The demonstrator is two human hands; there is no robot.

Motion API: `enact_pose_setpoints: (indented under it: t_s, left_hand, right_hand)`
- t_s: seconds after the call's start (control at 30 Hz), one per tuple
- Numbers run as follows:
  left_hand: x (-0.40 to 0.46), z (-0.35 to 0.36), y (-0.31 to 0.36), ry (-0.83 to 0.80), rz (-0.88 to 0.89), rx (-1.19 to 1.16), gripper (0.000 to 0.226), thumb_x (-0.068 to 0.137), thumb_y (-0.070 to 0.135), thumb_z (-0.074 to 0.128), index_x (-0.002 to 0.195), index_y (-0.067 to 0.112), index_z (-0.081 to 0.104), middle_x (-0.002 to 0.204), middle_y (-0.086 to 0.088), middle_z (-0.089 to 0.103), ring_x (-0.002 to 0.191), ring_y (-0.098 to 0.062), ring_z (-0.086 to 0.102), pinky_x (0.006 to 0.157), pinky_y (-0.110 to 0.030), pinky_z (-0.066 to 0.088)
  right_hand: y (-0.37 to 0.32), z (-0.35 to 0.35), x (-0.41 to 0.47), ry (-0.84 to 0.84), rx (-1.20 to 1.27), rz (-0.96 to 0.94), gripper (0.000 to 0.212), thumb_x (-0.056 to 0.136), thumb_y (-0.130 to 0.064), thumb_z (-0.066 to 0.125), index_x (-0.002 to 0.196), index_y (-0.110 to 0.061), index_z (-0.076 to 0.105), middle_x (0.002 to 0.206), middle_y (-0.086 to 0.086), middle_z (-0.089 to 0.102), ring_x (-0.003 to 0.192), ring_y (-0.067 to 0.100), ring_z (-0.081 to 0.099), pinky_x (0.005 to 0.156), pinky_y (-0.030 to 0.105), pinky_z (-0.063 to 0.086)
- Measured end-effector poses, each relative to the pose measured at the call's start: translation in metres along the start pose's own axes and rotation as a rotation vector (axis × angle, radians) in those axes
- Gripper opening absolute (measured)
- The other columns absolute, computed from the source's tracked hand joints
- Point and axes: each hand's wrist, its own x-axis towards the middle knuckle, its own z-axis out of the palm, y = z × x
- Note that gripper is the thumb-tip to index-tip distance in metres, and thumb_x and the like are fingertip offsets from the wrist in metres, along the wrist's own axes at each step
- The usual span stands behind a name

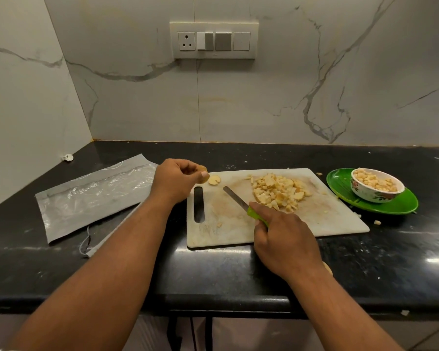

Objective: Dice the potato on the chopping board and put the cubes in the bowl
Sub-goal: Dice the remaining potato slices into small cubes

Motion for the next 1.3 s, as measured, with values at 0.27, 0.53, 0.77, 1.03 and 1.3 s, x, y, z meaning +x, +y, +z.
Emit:
enact_pose_setpoints:
  t_s: [0.27, 0.53, 0.77, 1.03, 1.3]
  left_hand:
    - [-0.004, 0.011, 0.008, -0.073, 0.105, 0.156, 0.016, 0.099, 0.03, 0.068, 0.109, 0.023, 0.079, 0.1, 0.009, 0.071, 0.093, -0.009, 0.064, 0.085, -0.028, 0.054]
    - [0.004, 0.004, -0.002, -0.067, -0.043, 0.292, 0.012, 0.089, 0.018, 0.078, 0.087, 0.03, 0.076, 0.093, 0.008, 0.072, 0.092, -0.011, 0.067, 0.087, -0.036, 0.06]
    - [-0.009, 0.011, 0.01, -0.145, 0.155, -0.104, 0.021, 0.083, 0.029, 0.087, 0.101, 0.031, 0.076, 0.083, 0.008, 0.078, 0.077, -0.008, 0.073, 0.064, -0.03, 0.06]
    - [-0.006, 0.033, 0.006, -0.361, 0.27, 0.345, 0.027, 0.09, 0.054, 0.074, 0.113, 0.043, 0.077, 0.12, 0.013, 0.071, 0.123, -0.013, 0.055, 0.105, -0.042, 0.048]
    - [-0.01, 0.031, 0.006, -0.365, 0.247, 0.37, 0.016, 0.078, 0.049, 0.087, 0.087, 0.036, 0.084, 0.081, 0.02, 0.074, 0.078, 0.004, 0.061, 0.066, -0.014, 0.041]
  right_hand:
    - [-0.001, 0.001, 0.0, 0.023, 0.011, 0.012, 0.048, 0.098, -0.031, 0.043, 0.145, -0.038, 0.05, 0.122, -0.007, 0.069, 0.101, 0.015, 0.061, 0.085, 0.033, 0.051]
    - [-0.001, 0.002, 0.001, 0.021, 0.003, 0.016, 0.048, 0.098, -0.03, 0.043, 0.145, -0.038, 0.05, 0.126, -0.008, 0.067, 0.107, 0.015, 0.061, 0.088, 0.034, 0.05]
    - [-0.001, 0.0, 0.001, 0.081, 0.009, 0.041, 0.047, 0.099, -0.029, 0.044, 0.145, -0.037, 0.049, 0.119, -0.002, 0.069, 0.098, 0.017, 0.06, 0.084, 0.033, 0.048]
    - [-0.002, 0.0, 0.001, 0.109, -0.016, 0.076, 0.048, 0.099, -0.03, 0.044, 0.147, -0.036, 0.047, 0.124, -0.006, 0.068, 0.104, 0.014, 0.062, 0.086, 0.031, 0.048]
    - [-0.006, 0.004, 0.0, 0.105, -0.114, 0.012, 0.05, 0.097, -0.031, 0.042, 0.146, -0.037, 0.047, 0.114, -0.005, 0.071, 0.093, 0.015, 0.062, 0.072, 0.03, 0.044]
